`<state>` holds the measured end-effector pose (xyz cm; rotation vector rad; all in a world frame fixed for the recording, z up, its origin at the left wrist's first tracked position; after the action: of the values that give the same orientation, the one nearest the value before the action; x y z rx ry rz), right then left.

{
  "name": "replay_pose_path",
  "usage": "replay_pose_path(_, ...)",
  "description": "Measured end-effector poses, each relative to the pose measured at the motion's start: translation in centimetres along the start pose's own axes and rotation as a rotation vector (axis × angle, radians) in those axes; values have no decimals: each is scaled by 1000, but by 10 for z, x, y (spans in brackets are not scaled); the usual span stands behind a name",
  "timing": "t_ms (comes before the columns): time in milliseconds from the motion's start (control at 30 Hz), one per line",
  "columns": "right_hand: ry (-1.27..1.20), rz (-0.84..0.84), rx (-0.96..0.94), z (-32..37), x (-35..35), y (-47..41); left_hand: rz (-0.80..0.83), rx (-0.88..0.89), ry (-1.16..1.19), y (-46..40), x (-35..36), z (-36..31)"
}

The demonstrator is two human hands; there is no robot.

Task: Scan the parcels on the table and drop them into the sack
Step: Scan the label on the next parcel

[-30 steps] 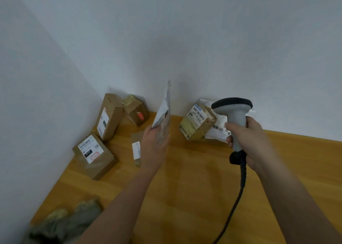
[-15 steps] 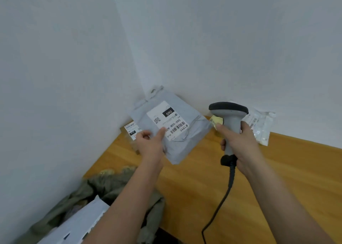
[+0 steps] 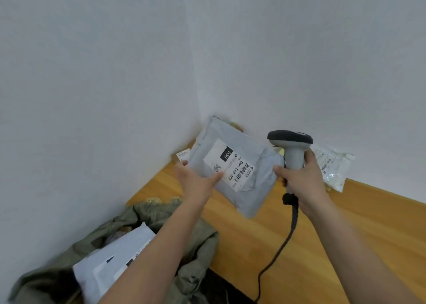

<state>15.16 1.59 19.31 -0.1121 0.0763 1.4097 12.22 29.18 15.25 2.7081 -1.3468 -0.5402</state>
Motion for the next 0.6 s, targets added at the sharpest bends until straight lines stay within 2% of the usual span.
replay_pose_path(33,127,28,-81,10,-5,-1,-41,124,-208,1,-5,-9)
replay_pose_path(100,348,118,-264,32,-11,-1,5,269,-430,8,1,-24)
replay_pose_path(167,501,233,-416,49,-14,3,141,282,-553,14,22,-29)
replay_pose_path(233,616,347,-489,55,-18,7,320,319,-634,26,53,-29)
replay_pose_path(367,729,437,-562,58,-40,8,696,357,-701,68,117,-15)
replay_pose_path(433,690,426,-579,66,-53,8,804,324,-690,89,139,-6)
replay_pose_path(500,645,401,-585,75,-68,6,854,303,-642,100,154,0)
replay_pose_path(600,599,353,-557,80,-92,-1,829,286,-578,103,164,1)
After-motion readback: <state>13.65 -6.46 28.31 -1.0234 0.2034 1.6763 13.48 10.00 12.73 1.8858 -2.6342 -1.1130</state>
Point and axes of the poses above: each hand's wrist, its own y-axis away from the middle knuckle, its own x-axis out of the palm, z = x × y, the point moved 8 cm from there along -y, towards the middle knuckle, and after that the axes turned 8 degrees about -x, right-handed, at the moved point
